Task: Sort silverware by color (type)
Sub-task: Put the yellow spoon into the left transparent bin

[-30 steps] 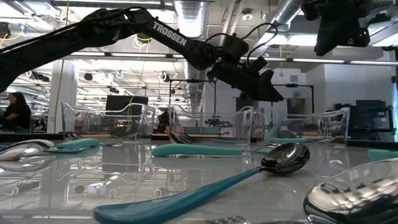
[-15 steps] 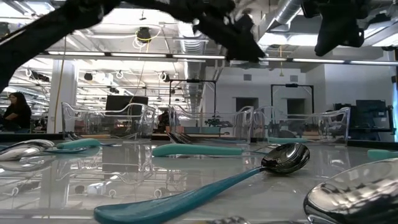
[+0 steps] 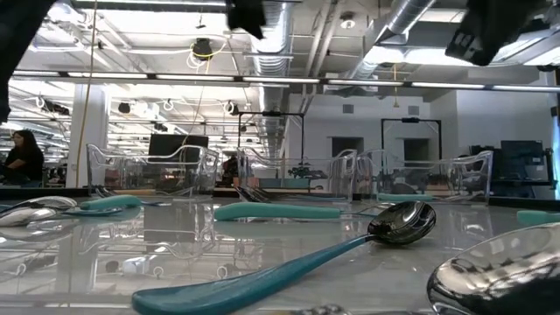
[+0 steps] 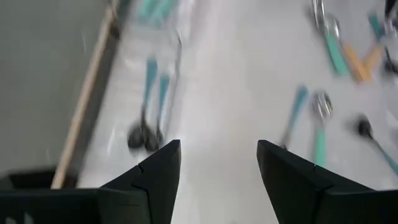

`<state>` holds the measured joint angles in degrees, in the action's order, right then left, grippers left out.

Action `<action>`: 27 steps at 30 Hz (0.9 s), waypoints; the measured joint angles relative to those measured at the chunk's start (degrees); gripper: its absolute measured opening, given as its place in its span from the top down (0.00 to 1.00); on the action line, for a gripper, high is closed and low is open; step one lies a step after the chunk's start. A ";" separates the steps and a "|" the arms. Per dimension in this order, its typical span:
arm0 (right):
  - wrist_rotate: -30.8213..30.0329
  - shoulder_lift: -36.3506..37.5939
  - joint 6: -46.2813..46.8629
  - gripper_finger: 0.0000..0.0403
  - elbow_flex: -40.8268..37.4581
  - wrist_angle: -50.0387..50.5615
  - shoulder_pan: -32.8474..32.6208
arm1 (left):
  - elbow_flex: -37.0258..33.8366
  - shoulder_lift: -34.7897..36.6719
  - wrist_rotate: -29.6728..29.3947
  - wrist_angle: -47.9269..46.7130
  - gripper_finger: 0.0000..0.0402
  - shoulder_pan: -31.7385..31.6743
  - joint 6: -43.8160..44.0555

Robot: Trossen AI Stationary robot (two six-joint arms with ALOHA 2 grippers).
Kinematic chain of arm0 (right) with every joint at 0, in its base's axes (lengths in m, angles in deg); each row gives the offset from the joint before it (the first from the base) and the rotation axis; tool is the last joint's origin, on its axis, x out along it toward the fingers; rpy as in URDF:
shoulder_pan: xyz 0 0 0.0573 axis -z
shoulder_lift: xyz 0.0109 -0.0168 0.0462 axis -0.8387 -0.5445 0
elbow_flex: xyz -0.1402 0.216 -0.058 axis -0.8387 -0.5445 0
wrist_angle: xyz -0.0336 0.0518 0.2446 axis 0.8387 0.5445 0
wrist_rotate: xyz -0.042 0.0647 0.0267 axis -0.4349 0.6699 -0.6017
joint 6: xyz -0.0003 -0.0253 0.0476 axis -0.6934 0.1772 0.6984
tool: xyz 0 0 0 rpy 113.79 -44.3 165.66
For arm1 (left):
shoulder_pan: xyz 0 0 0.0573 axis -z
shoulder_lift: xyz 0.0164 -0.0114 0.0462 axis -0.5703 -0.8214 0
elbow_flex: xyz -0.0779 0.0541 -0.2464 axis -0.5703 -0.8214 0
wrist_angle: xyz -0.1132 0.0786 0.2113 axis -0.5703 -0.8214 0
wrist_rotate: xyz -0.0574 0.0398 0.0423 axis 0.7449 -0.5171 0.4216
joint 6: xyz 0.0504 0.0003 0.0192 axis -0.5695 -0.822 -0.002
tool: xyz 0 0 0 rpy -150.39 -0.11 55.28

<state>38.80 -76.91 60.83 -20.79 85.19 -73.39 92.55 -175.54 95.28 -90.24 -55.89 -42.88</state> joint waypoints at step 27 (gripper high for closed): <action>5.06 -29.90 -15.87 0.81 -0.04 -3.07 -12.72 | -79.30 52.74 -1.72 54.94 0.51 10.25 13.69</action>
<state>43.87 -106.81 44.95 -20.84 82.12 -86.11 13.25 -122.80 93.56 -35.30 -45.65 -29.19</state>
